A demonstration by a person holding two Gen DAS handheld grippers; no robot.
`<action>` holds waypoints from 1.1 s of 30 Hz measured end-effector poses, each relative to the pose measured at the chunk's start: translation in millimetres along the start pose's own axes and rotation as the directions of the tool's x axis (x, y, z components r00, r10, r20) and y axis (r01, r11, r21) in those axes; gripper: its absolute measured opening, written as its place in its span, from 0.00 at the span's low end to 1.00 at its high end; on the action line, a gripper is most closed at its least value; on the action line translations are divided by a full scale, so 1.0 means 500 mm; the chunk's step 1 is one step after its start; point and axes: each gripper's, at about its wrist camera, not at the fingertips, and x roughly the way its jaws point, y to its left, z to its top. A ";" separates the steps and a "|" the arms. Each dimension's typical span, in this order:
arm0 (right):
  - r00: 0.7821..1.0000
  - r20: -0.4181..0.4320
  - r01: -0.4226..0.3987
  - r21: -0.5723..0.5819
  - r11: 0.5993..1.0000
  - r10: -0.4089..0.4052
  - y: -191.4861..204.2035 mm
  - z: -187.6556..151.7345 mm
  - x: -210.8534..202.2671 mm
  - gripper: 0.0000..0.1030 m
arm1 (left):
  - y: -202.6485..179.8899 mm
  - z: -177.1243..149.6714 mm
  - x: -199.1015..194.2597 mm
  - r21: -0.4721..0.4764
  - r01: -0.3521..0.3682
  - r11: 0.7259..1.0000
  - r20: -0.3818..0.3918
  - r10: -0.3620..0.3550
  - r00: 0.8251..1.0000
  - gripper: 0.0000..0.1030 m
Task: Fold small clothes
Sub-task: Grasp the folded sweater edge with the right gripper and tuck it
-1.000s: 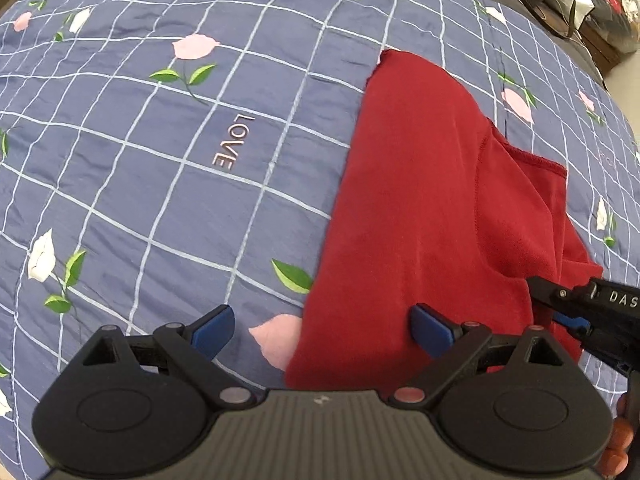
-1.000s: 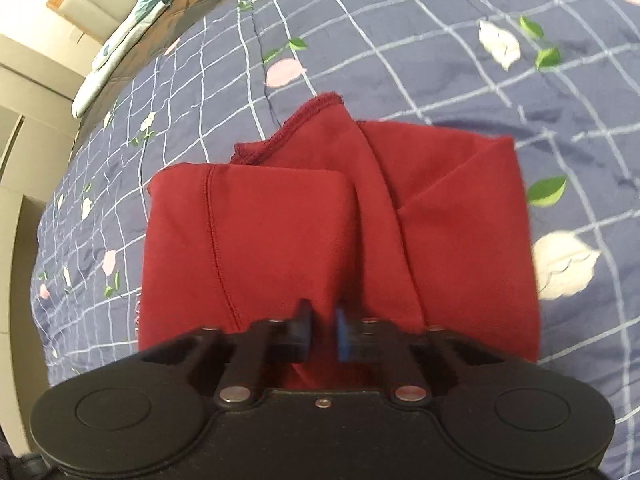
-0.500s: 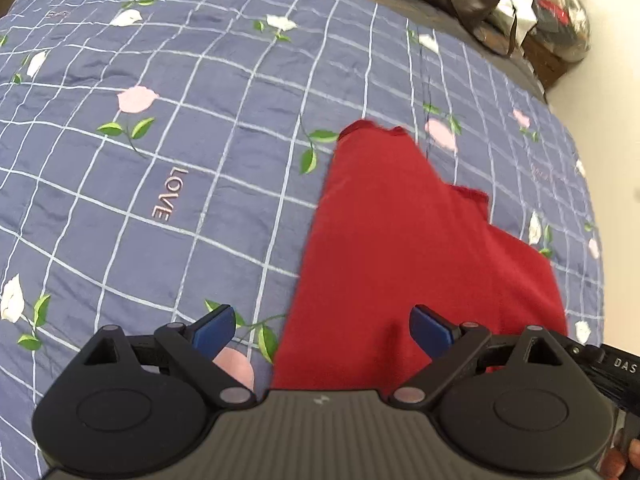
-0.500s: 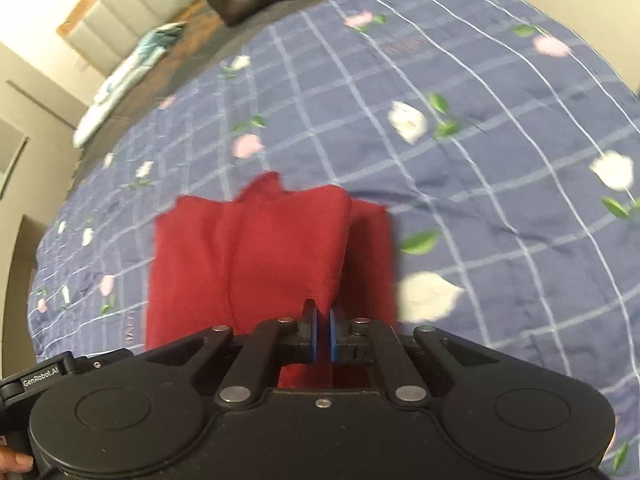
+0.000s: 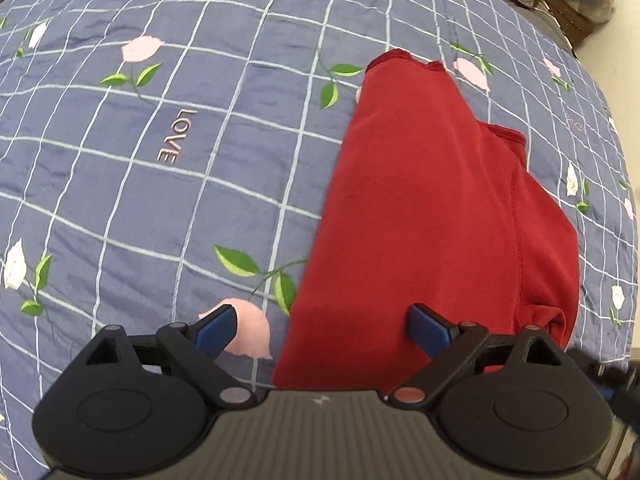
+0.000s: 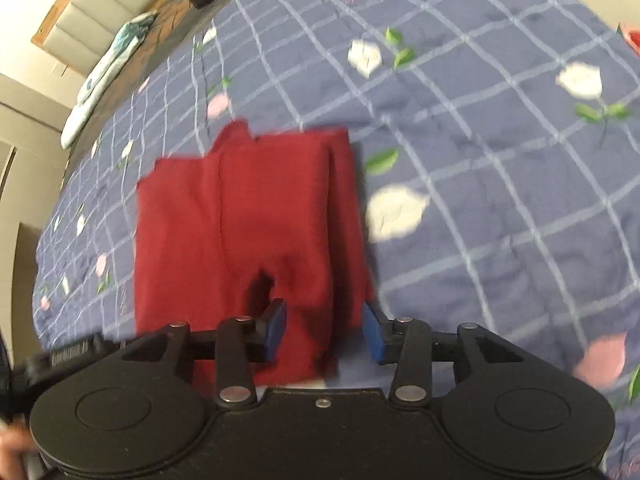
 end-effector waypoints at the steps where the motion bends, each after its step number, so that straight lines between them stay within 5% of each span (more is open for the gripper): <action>1: 1.000 -0.014 0.000 -0.011 1.000 0.000 0.004 -0.011 0.002 0.43 | 0.003 0.001 0.000 -0.002 -0.001 1.000 -0.001 0.001 1.000 0.93; 9: 0.995 -0.042 -0.096 -0.043 0.994 0.094 0.068 -0.045 0.020 0.40 | 0.006 -0.001 -0.005 0.004 -0.006 1.000 -0.004 0.006 1.000 0.93; 14: 0.997 0.004 -0.071 0.025 0.997 0.071 0.087 -0.014 0.048 0.40 | 0.005 -0.003 -0.005 0.002 -0.011 1.000 -0.008 0.011 1.000 0.93; 18: 0.999 -0.029 -0.030 0.015 0.999 0.031 0.098 -0.009 0.079 0.07 | 0.002 -0.005 -0.007 0.010 -0.015 1.000 -0.009 0.015 1.000 0.93; 33: 0.998 -0.057 0.008 0.049 0.999 -0.005 0.045 -0.049 0.061 0.07 | -0.003 -0.007 0.001 0.034 -0.015 0.999 -0.024 0.016 1.000 0.93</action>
